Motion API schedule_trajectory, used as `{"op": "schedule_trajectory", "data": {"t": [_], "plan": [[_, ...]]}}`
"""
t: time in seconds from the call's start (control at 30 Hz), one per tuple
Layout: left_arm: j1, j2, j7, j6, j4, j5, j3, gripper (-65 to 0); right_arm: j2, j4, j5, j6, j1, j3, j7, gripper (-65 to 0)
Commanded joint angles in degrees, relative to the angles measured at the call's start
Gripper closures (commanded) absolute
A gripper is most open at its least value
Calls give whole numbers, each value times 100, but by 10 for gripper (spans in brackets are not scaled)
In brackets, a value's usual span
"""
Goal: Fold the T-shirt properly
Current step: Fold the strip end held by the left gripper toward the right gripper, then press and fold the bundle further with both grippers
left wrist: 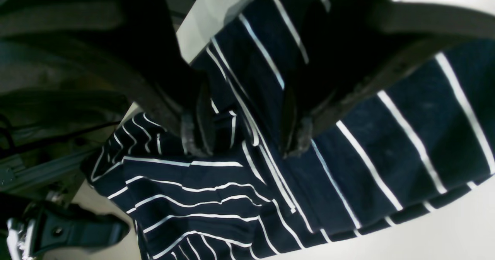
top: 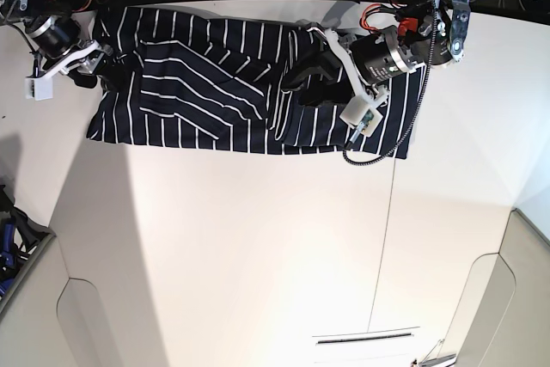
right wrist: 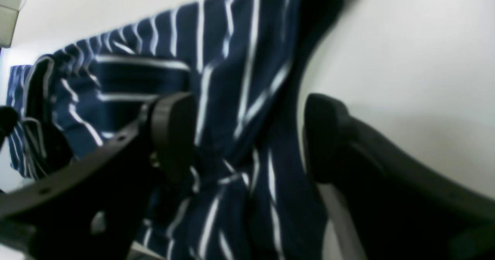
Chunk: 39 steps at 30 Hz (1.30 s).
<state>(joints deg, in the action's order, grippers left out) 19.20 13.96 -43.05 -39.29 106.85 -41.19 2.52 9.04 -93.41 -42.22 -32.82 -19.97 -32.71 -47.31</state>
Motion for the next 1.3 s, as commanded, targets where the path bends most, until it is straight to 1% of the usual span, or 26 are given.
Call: {"op": "schedule_trajectory", "data": {"t": [0.0,0.17,0.3,0.43,0.47,0.5,0.6,0.63,0.73,0.83,0.93,1.0,1.1,1.17,1.27], "plan": [[-31,4,103,-35,92,-127,-17,-306,61,17,-103,-44,48,35,125,-432],[-31,4,48,-35,94,-136,-20,-305,61,398,-136,-68,57,481,122,-432],[-31,4,22,-37,144,-136,-22,-305,61,404,-131,-70,59,925,125,-432],[-31,4,-74,-37,328,-136,-79,-305,61,400,-131,-105,59,1139,127,-421],[-31,7,-83,-37,380,-136,-109,-305,59,385,-131,-103,63,1141,127,-387],[-31,7,-96,-37,435,-136,-155,-305,61,361,-129,-101,79,1139,125,-321],[-31,9,-96,-39,592,-136,-358,-305,61,225,-129,-81,142,1064,118,-46],[-28,9,-105,-39,625,-136,-448,-305,61,153,-129,-81,153,1008,118,0],[-31,7,-177,-39,651,-136,-772,-305,61,-157,-129,-81,153,702,118,0],[-31,7,-302,-39,651,-136,-1180,-305,66,-555,-127,-81,216,208,87,0],[-15,9,-387,-39,651,-138,-1604,-305,103,-957,-138,-79,433,-313,-114,0],[4,7,-433,-39,651,-140,-1858,-305,201,-1196,-280,-63,610,-529,-358,0],[4,7,-549,-39,649,-229,-2100,-305,367,-1502,-323,-63,833,-579,-485,0],[4,7,-603,-39,649,-378,-2175,-305,363,-1720,-323,-63,988,-516,-527,0],[2,2,-627,-39,649,-446,-2173,-305,315,-2079,-133,-61,1080,-105,-529,0]]}}
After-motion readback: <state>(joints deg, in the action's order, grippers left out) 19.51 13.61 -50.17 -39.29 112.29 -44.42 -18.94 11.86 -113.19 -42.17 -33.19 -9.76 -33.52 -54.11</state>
